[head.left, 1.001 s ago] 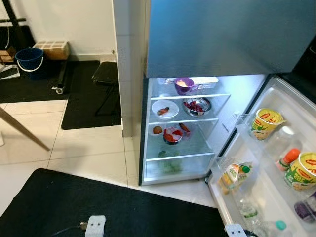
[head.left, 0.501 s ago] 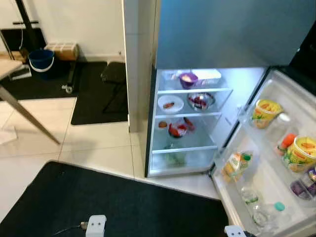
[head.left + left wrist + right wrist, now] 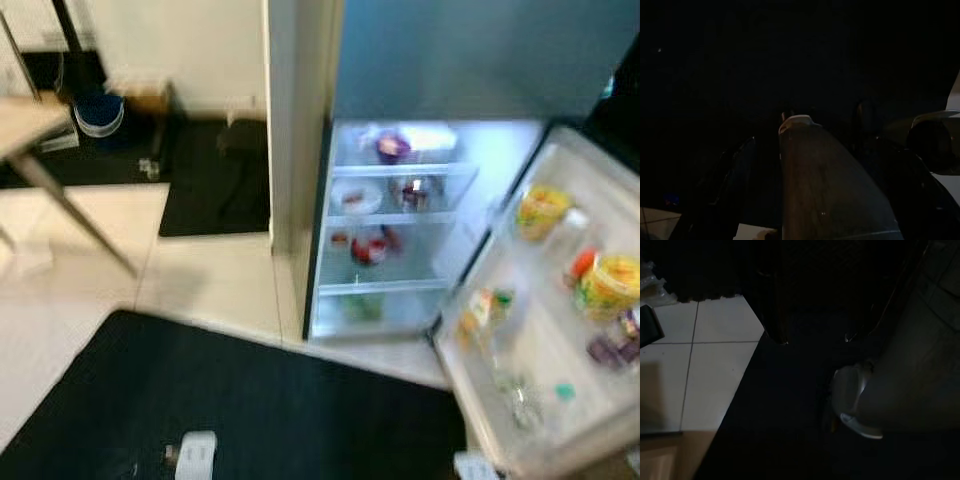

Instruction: Restocking fridge

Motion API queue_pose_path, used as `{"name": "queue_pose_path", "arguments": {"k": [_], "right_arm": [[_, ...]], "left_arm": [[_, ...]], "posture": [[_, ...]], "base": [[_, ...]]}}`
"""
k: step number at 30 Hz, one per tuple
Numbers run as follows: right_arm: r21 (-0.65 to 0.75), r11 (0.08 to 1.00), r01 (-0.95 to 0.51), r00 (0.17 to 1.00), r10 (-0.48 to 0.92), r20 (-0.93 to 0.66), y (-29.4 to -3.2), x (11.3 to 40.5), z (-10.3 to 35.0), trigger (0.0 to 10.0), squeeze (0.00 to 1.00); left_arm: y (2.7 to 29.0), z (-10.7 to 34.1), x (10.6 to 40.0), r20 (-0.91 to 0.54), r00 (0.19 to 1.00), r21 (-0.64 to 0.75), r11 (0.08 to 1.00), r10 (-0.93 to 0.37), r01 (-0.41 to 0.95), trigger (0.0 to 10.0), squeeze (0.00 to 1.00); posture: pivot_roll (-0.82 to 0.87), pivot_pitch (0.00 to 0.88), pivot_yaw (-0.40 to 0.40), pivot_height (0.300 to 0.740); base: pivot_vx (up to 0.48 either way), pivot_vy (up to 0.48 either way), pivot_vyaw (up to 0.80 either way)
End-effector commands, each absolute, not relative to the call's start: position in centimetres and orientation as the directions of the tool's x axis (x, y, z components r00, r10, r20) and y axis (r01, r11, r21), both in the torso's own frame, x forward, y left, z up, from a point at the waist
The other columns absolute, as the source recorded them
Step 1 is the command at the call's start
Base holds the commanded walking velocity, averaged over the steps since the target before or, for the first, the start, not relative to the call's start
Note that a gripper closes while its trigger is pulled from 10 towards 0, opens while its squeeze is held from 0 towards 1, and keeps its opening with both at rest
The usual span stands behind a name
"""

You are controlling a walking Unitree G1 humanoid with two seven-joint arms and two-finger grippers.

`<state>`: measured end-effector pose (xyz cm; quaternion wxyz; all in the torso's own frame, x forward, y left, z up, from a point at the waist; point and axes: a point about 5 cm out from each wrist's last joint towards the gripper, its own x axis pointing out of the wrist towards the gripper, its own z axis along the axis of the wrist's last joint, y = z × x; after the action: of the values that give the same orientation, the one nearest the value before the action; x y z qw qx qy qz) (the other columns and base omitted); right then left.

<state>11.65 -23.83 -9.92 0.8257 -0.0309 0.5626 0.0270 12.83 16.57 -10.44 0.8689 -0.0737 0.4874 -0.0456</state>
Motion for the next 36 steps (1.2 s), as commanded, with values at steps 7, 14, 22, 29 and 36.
{"name": "queue_pose_path", "arguments": {"k": [7, 14, 22, 29, 36], "right_arm": [[-0.037, 0.997, -0.075, 0.37, -0.007, -0.929, -24.2, 11.7, -9.8, 10.0, 0.0], [-0.047, 0.996, -0.074, 0.371, -0.016, -0.929, -24.3, 11.7, -9.8, 10.0, 0.0], [-0.052, 0.996, -0.077, 0.364, -0.021, -0.931, -24.3, 11.5, -9.9, 10.0, 0.0], [-0.057, 0.995, -0.078, 0.362, -0.025, -0.932, -24.4, 11.5, -9.9, 10.0, 0.0], [-0.059, 0.995, -0.079, 0.363, -0.027, -0.931, -24.5, 11.6, -9.8, 10.0, 0.0]], "left_arm": [[17.1, -11.0, 11.1, -0.883, 0.455, -0.122, 0.992, -0.12, 0.024, 10.0, 0.0], [17.5, -11.0, 10.9, -0.887, 0.448, -0.106, 0.994, -0.112, 0.038, 10.0, 0.0], [17.4, -11.1, 10.6, -0.892, 0.434, -0.118, 0.992, -0.122, 0.036, 10.0, 0.0], [17.3, -11.2, 10.6, -0.893, 0.432, -0.126, 0.991, -0.129, 0.035, 10.0, 0.0], [17.1, -11.1, 10.7, -0.892, 0.433, -0.131, 0.991, -0.132, 0.032, 10.0, 0.0]], "posture": [[-0.02, 0.0, -0.022, 0.74], [-0.02, 0.0, -0.022, 0.74], [-0.02, 0.0, -0.022, 0.74], [-0.02, 0.0, -0.026, 0.74], [-0.02, 0.0, -0.026, 0.74]], "base": [[0.0, 0.0, 0.0], [0.0, 0.0, 0.0], [0.0, -0.408, 0.0], [0.0, -0.48, 0.0], [0.0, -0.206, 0.0]]}}
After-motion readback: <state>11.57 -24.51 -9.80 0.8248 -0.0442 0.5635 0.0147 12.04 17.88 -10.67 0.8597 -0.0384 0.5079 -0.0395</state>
